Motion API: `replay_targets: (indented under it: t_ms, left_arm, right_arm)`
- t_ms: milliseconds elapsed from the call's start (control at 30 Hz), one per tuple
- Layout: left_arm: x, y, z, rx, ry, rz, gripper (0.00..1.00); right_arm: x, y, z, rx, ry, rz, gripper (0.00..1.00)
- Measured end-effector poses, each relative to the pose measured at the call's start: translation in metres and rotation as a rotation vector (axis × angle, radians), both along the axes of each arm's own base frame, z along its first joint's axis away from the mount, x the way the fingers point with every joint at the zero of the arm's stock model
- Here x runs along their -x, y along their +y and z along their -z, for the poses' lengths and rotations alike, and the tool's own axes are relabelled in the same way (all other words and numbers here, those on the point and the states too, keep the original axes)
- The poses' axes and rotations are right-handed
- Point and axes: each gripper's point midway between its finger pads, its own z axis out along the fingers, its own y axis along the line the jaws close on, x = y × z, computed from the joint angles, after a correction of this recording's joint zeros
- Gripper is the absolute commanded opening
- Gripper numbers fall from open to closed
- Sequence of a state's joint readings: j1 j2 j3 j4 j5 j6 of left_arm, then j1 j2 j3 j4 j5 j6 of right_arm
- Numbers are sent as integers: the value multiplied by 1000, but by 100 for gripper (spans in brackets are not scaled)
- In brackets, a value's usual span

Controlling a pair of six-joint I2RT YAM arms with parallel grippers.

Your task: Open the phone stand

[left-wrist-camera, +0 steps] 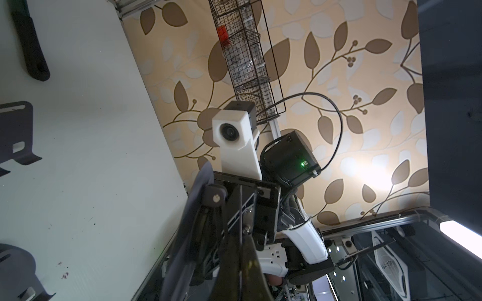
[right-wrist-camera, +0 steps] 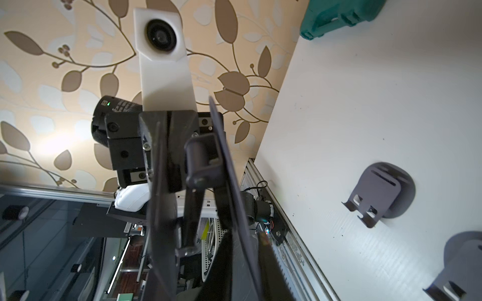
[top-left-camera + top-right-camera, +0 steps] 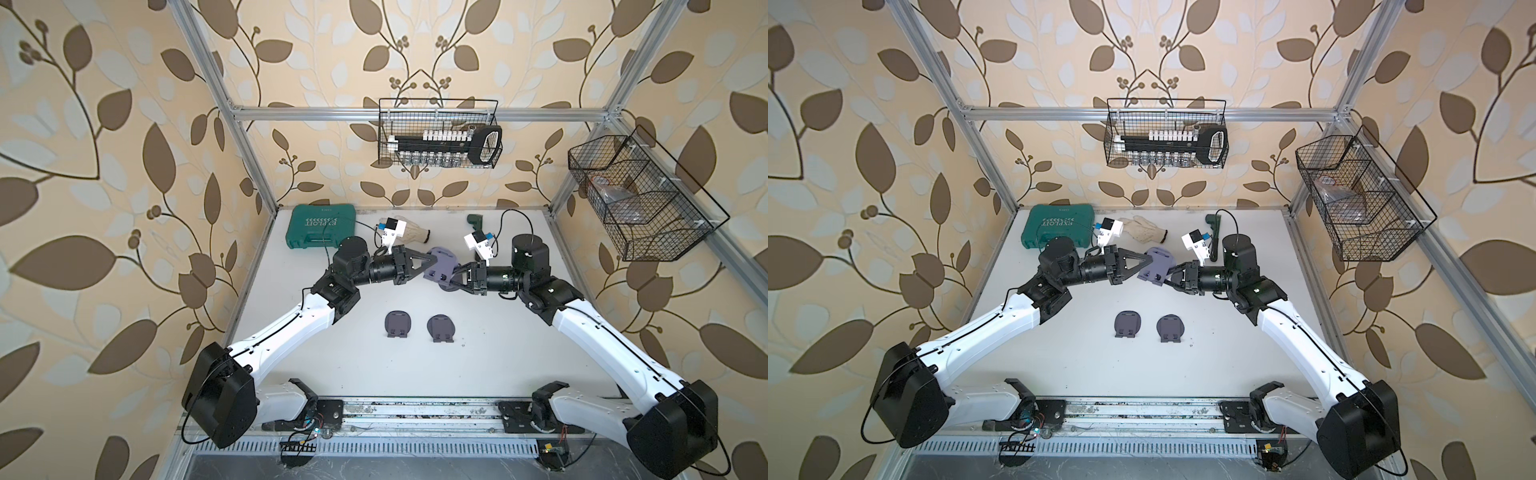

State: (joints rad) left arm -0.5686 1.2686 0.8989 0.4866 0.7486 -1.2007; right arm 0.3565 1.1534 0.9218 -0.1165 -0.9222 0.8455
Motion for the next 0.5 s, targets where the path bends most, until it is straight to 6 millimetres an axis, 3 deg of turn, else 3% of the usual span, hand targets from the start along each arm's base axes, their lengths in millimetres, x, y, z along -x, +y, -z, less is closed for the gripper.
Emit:
replay_targets:
  t_ms: [367,400,500]
  left_arm:
    - [-4,3,-1,59,58,-30,0]
    - [-5,3,-1,66,64,-36,0]
    - [-8,4,6,77,92,-55,0]
  right_arm:
    - [-14,-2,7,16,-18,46,31]
    - [-15,-1,7,14,-20,47,27]
    - [-18,0,6,6,-38,49,0]
